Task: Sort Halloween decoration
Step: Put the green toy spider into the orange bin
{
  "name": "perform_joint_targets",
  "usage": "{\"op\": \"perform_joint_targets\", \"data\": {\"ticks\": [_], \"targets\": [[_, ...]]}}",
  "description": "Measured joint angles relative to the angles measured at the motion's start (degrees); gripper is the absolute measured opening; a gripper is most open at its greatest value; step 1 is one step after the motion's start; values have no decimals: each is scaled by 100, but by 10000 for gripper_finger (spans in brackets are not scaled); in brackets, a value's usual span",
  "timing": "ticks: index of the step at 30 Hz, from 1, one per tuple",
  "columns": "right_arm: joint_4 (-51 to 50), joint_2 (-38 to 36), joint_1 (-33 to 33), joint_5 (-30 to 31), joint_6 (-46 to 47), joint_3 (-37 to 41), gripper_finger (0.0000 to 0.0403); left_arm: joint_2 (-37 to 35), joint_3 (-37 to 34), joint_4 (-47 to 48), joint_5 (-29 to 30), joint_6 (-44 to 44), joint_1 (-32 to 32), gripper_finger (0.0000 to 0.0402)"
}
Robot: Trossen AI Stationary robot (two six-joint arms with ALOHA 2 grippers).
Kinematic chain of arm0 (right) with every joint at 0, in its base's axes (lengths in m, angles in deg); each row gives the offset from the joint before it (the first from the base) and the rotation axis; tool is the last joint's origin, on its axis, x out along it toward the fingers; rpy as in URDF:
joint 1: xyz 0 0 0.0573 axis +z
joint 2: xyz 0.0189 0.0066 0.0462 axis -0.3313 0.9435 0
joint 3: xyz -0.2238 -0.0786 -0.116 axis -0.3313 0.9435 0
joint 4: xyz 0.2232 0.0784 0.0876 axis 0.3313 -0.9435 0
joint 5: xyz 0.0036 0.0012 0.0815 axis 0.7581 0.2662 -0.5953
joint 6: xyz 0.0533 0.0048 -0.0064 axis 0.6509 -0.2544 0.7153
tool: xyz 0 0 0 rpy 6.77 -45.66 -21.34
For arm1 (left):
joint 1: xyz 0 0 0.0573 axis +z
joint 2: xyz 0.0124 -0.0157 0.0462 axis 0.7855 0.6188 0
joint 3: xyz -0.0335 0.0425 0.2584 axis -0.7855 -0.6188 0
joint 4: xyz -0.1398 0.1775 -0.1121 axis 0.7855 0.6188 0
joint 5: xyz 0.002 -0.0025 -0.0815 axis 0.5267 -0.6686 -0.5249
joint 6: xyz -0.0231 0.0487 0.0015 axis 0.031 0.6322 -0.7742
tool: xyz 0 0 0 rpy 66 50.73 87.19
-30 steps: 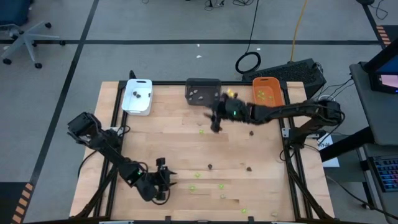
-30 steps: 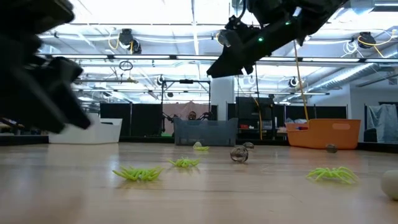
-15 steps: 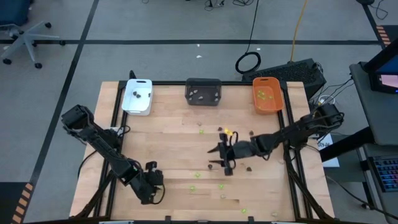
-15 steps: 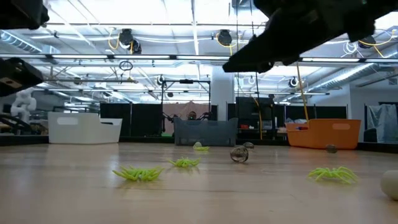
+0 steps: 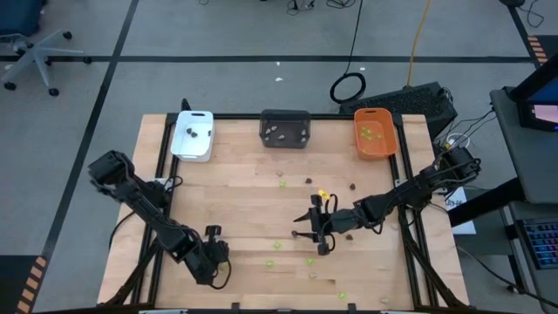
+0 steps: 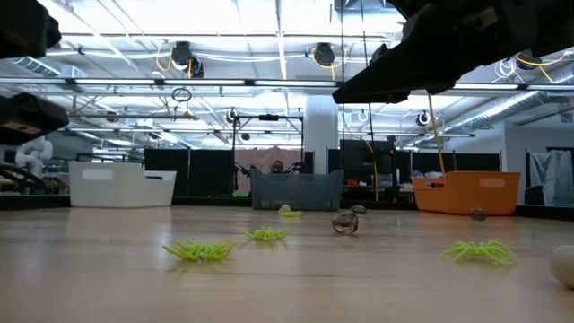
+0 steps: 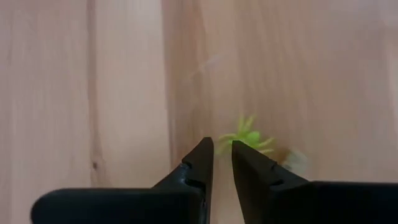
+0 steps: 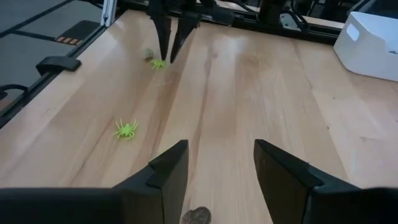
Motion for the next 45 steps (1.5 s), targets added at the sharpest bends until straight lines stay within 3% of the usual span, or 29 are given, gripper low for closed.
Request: {"op": "perform_joint_targets", "data": {"ticks": [6, 12, 14, 17, 23, 25, 32, 37, 45], "targets": [[5, 2, -2, 10, -7, -2, 169, 207, 0, -25, 476, 126, 12, 57], [21, 2, -2, 17, 0, -2, 169, 210, -2, 28, 1791, 139, 188, 57], [20, 2, -2, 38, 23, -2, 169, 210, -2, 29, 1970, 124, 287, 57], [20, 2, -2, 164, 33, -2, 169, 210, -2, 27, 1891, 118, 389, 57], [17, 2, -2, 162, 162, -2, 169, 210, -2, 43, 666, -317, 355, 57], [17, 2, -2, 162, 184, -2, 169, 210, -2, 51, 512, -606, 285, 57], [17, 2, -2, 160, 183, -2, 169, 168, -3, 256, 792, -1338, -21, 57], [13, 2, -2, 144, 302, -4, 169, -32, -4, 242, 649, -1977, -306, 57], [107, 149, -2, 142, 311, -10, 169, 192, -9, -321, 1189, -1987, -670, 57]]}}
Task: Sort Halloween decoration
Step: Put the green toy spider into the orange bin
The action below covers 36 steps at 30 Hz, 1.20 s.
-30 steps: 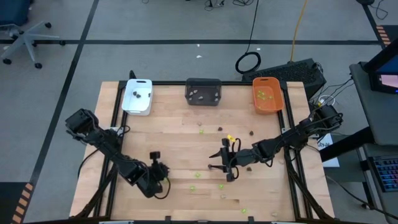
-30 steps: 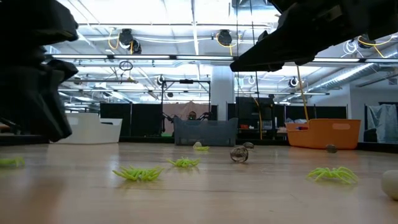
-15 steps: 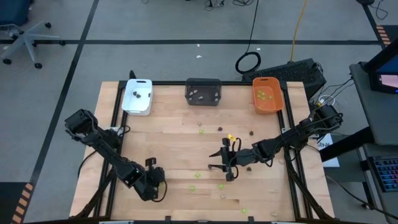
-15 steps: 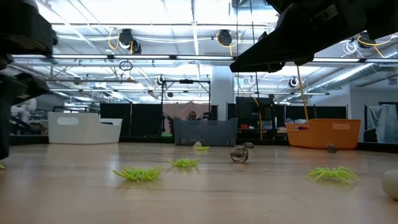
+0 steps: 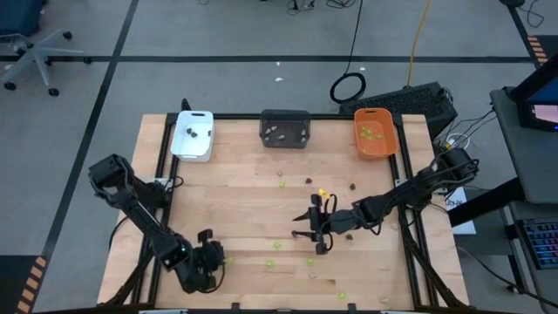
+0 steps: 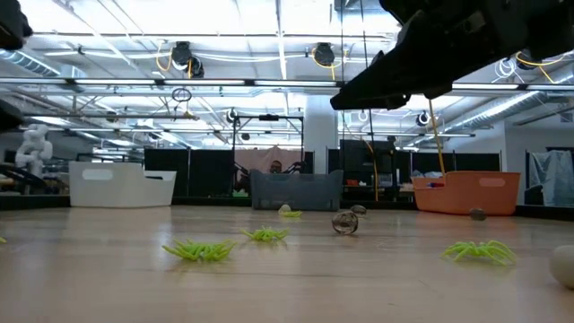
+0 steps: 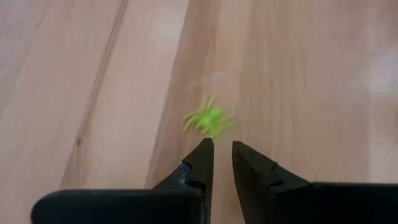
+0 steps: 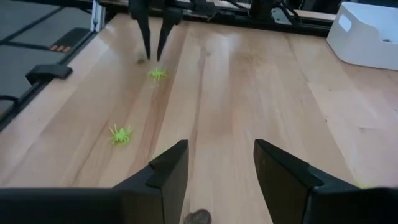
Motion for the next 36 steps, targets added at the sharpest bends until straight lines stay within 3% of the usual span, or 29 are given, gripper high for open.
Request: {"op": "perform_joint_targets", "data": {"ticks": [6, 12, 17, 21, 28, 30, 33, 36], "targets": [[40, 103, 0, -6, 38, -2, 169, 190, 7, -325, 551, 162, -106, 89], [124, 161, 0, -13, -1, 1, 169, 450, 4, -383, 509, 159, -106, 157], [129, 161, 0, -13, -46, 1, 169, 656, 17, -431, 584, 143, -108, 171], [129, 161, 0, -11, -124, 1, 169, 756, 26, -405, 595, 145, -69, 144], [139, 161, 0, -9, -138, 1, 169, 769, 24, -305, 592, 183, 47, 18], [174, 161, 0, -9, -135, 3, 169, 772, 22, -320, 604, 277, 85, 9], [400, 161, -2, -9, -126, 7, 169, 688, -1, -435, 1000, 608, 63, 4], [1165, 246, 0, -137, -49, 7, 169, 439, -23, -555, 1848, 1087, 82, 1]]}}
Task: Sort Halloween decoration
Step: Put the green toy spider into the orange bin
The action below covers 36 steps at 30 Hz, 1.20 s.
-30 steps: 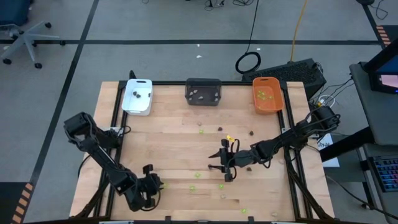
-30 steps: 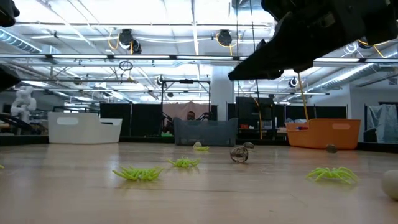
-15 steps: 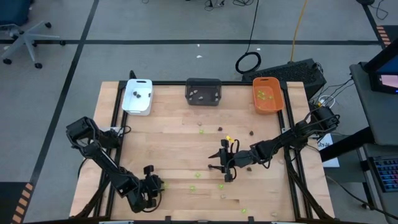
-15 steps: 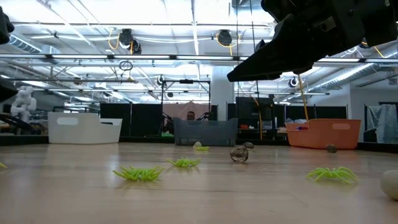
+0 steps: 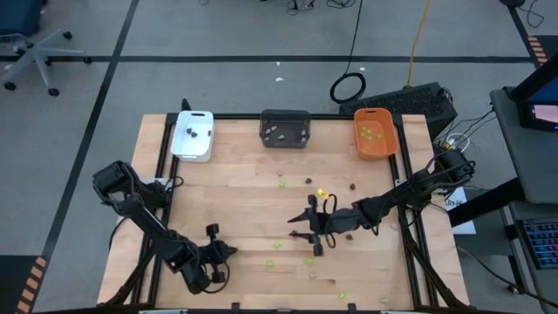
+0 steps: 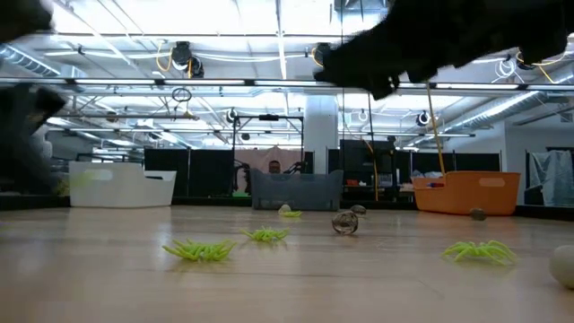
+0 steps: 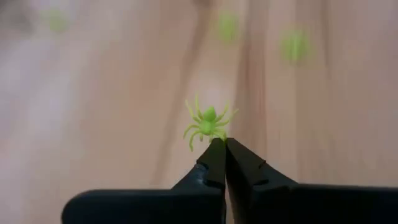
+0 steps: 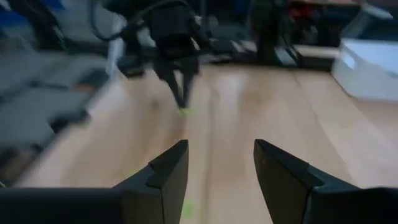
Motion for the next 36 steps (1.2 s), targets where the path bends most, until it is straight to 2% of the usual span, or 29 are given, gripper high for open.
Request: {"op": "perform_joint_targets", "data": {"ticks": [2, 7, 15, 20, 23, 30, 36], "targets": [[523, 157, 0, -179, -73, -2, 169, -209, 21, -54, 425, 290, 15, 0], [1403, 723, 11, -182, -453, -24, 169, -577, 19, -214, 905, 1247, 185, 0], [1877, 1585, 32, -129, -1550, -467, 169, -750, 23, -743, 935, 2602, 535, 0], [1793, 1986, 50, 385, -2679, -985, 169, -747, 25, -1203, 558, 3219, 855, 0], [1697, 2112, 69, 594, -3465, -1240, 169, -747, 25, -1381, 123, 3323, 1015, 0], [1133, 2123, 76, 577, -5139, -1536, 168, -747, 25, -1576, -799, 3263, 1367, 0], [1078, 2123, 76, 545, -6135, -1543, 140, -747, 25, -1751, -1290, 3143, 1685, 0]]}}
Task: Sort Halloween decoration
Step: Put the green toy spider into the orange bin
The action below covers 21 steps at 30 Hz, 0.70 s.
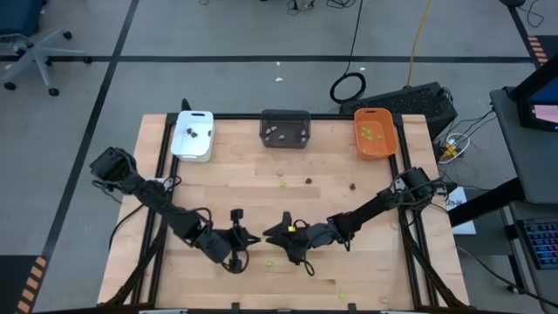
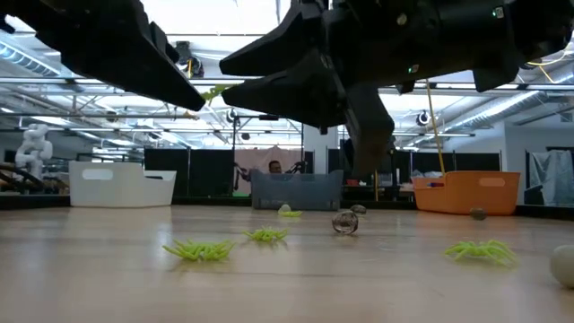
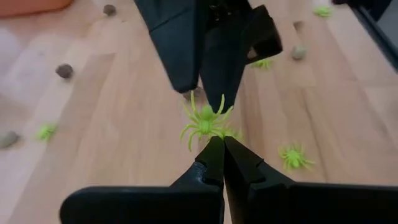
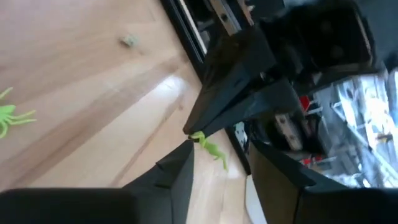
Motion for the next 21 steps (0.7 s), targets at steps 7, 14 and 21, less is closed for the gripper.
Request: {"op": "perform_joint_targets", "data": {"ticks": [7, 14, 21], "targets": [[-93, 0, -13, -332, -250, -2, 97, 0, 0, -71, -484, -43, 289, 0], [-215, 0, -17, -277, -250, -1, 67, 0, 2, -86, -800, -40, 345, 0], [-240, 0, -17, -280, -260, -1, 51, 0, 4, -224, -827, -38, 345, 0]]}}
